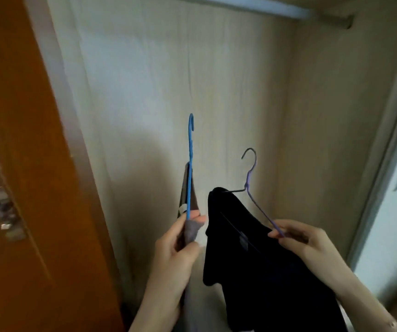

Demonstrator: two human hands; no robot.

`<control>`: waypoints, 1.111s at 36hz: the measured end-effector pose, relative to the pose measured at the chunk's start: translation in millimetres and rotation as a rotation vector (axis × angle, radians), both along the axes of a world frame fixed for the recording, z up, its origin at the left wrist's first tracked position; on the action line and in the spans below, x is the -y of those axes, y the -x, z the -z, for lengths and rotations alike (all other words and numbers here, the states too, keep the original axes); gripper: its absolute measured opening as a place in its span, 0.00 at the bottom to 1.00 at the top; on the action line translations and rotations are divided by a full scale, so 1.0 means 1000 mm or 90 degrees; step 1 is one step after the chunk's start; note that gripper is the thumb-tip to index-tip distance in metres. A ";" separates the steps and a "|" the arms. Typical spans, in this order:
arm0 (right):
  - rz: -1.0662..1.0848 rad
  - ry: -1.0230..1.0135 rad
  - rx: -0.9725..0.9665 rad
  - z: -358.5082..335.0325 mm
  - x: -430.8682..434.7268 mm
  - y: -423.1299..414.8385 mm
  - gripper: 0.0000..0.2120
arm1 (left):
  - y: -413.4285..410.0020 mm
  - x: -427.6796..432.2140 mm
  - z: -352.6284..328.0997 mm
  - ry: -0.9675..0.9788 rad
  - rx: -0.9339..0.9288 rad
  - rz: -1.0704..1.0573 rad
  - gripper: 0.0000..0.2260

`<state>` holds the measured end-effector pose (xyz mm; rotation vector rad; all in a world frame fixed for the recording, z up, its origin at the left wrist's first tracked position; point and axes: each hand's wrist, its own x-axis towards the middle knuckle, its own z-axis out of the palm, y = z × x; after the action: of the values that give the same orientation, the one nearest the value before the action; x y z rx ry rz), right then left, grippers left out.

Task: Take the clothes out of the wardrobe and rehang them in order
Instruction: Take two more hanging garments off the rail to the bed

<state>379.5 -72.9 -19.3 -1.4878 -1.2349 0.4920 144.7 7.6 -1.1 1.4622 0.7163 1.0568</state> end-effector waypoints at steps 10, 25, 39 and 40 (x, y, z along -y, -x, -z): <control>0.279 0.011 -0.086 0.006 0.133 0.111 0.20 | 0.053 0.048 0.023 -0.021 -0.063 0.291 0.27; 0.576 0.067 -0.232 0.036 0.341 0.264 0.16 | 0.104 0.113 0.068 0.037 -0.130 0.527 0.30; 0.792 -0.029 -0.237 0.060 0.529 0.467 0.17 | 0.203 0.260 0.076 -0.064 -0.223 0.894 0.23; 0.818 -0.039 -0.236 0.057 0.542 0.484 0.11 | 0.213 0.275 0.072 -0.079 -0.218 0.914 0.23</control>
<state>-104.0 -615.2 -76.5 -1.7003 0.1193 -0.1542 -68.4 -267.4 -73.0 1.7419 -0.2722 -0.2696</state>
